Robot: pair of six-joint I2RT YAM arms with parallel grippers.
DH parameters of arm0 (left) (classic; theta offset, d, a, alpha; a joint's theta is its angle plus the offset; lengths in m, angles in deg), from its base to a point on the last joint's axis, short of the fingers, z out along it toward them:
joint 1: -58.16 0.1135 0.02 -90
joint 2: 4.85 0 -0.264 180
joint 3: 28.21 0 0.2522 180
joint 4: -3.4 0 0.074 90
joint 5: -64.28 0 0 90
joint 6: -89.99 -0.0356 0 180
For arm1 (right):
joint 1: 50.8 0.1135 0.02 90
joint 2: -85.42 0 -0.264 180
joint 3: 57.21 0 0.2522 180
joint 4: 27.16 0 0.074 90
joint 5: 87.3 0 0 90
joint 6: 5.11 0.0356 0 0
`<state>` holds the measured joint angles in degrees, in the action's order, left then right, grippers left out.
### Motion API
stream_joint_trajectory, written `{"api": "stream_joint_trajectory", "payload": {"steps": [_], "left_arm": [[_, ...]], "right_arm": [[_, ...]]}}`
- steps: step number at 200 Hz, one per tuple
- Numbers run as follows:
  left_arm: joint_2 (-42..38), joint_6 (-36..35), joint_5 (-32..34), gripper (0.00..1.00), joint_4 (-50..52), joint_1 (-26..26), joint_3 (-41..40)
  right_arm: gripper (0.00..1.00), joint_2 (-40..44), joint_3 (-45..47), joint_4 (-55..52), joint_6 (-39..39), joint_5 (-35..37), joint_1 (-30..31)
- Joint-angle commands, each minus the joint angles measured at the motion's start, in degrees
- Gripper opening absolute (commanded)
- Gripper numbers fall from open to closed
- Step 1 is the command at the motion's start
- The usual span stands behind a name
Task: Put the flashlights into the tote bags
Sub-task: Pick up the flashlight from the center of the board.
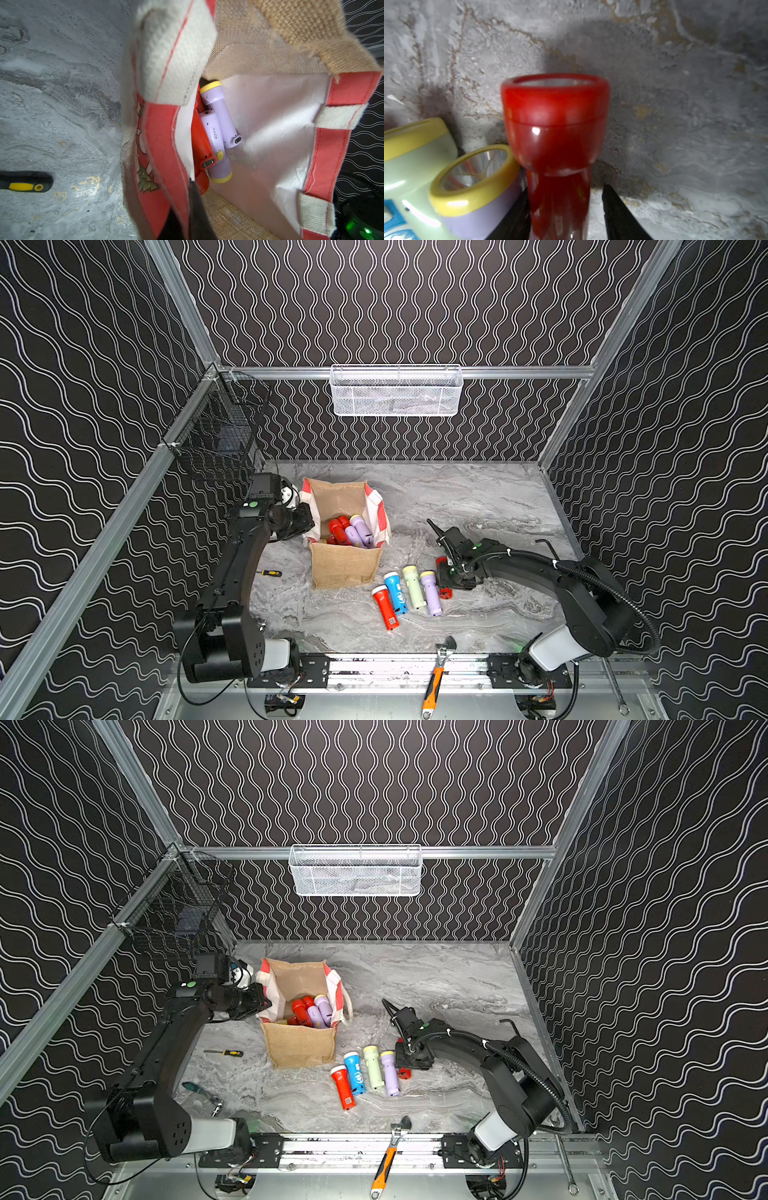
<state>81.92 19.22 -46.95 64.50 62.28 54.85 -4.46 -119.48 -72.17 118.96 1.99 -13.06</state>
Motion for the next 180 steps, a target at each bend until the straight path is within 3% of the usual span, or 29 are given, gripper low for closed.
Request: {"api": "stream_joint_trajectory", "payload": {"steps": [1, 109, 180], "left_arm": [[-0.12, 0.48, 0.05, 0.03, -1.47, 0.1, 0.0], [-1.7, -0.2, 0.35, 0.03, -0.6, 0.11, 1.37], [-1.58, -0.24, 0.36, 0.03, -0.92, 0.16, 0.75]], "right_arm": [[0.5, 0.06, 0.51, -0.38, 0.6, 1.9, 0.05], [0.29, 3.46, -2.08, -2.76, -1.25, 6.1, -1.33], [0.25, 7.63, -11.4, -7.95, -3.23, 5.47, -1.96]]}}
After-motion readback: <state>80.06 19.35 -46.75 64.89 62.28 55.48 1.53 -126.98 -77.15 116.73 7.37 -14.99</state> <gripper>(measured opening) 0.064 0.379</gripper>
